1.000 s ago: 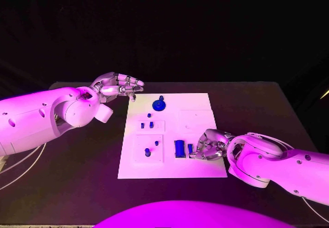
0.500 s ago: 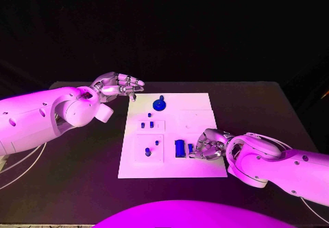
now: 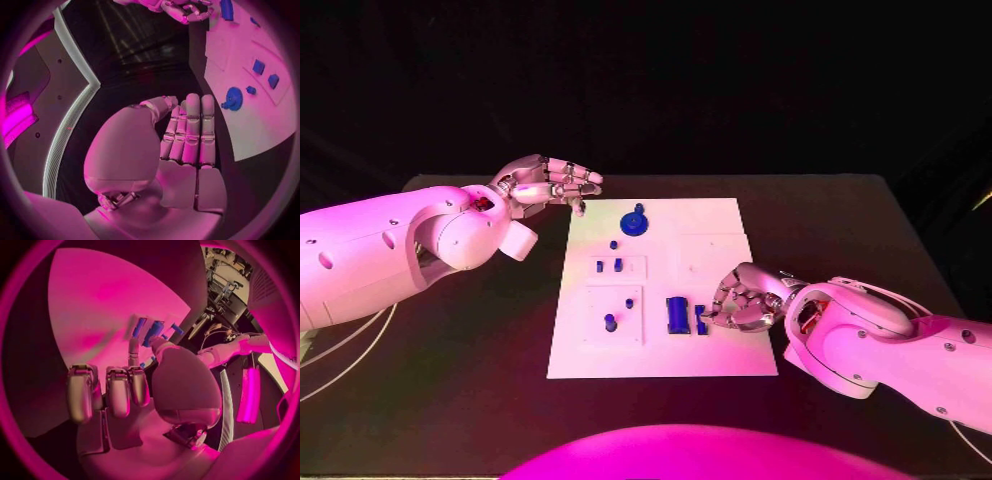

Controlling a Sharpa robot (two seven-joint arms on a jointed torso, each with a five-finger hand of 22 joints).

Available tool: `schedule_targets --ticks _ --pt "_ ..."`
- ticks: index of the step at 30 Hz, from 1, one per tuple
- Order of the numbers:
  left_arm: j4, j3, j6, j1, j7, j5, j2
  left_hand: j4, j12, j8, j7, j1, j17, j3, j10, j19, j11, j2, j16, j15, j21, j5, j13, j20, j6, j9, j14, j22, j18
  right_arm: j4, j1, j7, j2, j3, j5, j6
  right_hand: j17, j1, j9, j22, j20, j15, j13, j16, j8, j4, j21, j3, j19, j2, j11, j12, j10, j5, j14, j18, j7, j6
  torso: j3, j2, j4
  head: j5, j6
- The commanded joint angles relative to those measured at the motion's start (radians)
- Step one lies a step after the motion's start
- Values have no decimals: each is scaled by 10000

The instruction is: Assemble the parts on the task board

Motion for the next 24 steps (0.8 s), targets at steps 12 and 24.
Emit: schedule_targets --ticks 12,24 --pt "-189 -124 -473 -62 1180 1146 352 285 157 92 -66 -463 -90 -353 -35 -637 16 -361 -487 227 -994 -84 -74 224 -144 12 -1047 -516 93 -1855 435 5688 152 129 4695 -2051 468 1675 -185 1414 282 342 1162 -971 -484 -212 -3685 -187 -252 91 437 -2476 -583 365 464 606 399 -980 -131 -294 -32 -51 317" --pt "-1612 -150 -1953 -272 2483 2698 1428 1751 -1781 234 -448 -6 -1983 -1568 -62 -1273 489 -531 -6233 1115 -6850 -702 -1445 1409 -858 -280 -2536 -4926 89 -5367 640 8463 1479 395 10214 -1586 -7058 2545 -853 -4302 1261 1256 -6935 -10324 -1279 -86 -13866 962 -3567 -123 1368 -11859 -4345 374 -3277 1565 1134 -1887 -222 -712 -56 -16 914"
